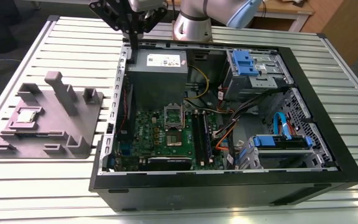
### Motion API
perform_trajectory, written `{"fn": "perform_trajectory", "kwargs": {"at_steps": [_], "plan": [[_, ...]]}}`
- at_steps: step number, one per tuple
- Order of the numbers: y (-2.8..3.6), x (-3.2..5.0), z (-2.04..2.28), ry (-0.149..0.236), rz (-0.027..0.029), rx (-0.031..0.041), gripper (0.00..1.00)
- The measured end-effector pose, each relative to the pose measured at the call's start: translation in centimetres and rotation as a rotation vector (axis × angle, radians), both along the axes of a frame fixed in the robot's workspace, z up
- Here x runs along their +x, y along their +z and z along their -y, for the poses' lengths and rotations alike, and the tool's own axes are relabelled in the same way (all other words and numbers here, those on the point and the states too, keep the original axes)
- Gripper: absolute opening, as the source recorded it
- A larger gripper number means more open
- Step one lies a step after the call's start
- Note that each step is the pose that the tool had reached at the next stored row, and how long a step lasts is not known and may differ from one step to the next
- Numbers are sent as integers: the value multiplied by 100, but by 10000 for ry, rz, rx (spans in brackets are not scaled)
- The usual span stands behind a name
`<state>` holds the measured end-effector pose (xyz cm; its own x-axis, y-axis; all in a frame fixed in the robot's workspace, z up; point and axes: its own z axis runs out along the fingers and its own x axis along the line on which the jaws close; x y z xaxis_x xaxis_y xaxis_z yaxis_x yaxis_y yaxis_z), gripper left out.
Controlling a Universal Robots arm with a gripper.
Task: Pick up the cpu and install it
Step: 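Reach for the cpu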
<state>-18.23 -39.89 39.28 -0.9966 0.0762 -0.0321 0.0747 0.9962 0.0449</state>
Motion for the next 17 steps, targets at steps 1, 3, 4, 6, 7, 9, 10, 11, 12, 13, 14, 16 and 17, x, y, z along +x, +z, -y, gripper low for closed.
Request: {"fn": "perform_trajectory", "kwargs": {"at_steps": [1, 3, 4, 6, 7, 9, 10, 11, 12, 13, 14, 16, 17], "plan": [[-1, -30, 0, -1, 6, 1, 11], [-3, -90, 0, -1, 17, 2, 11], [-3, -119, 0, 0, 20, 1, 11], [-3, -171, 0, 0, 28, 1, 11], [-4, -191, 0, -1, 32, 1, 11], [-3, -224, 0, -1, 35, 0, 11], [-3, -242, 0, -1, 39, 1, 11], [-3, -259, 0, -1, 42, 0, 11], [-3, -279, 0, -1, 45, 0, 11], [-3, -299, 0, 0, 49, 0, 11], [-3, -319, 0, 0, 53, 0, 11], [-4, -359, 0, 0, 61, 1, 11], [-4, -383, 0, -1, 66, 1, 11]]}}
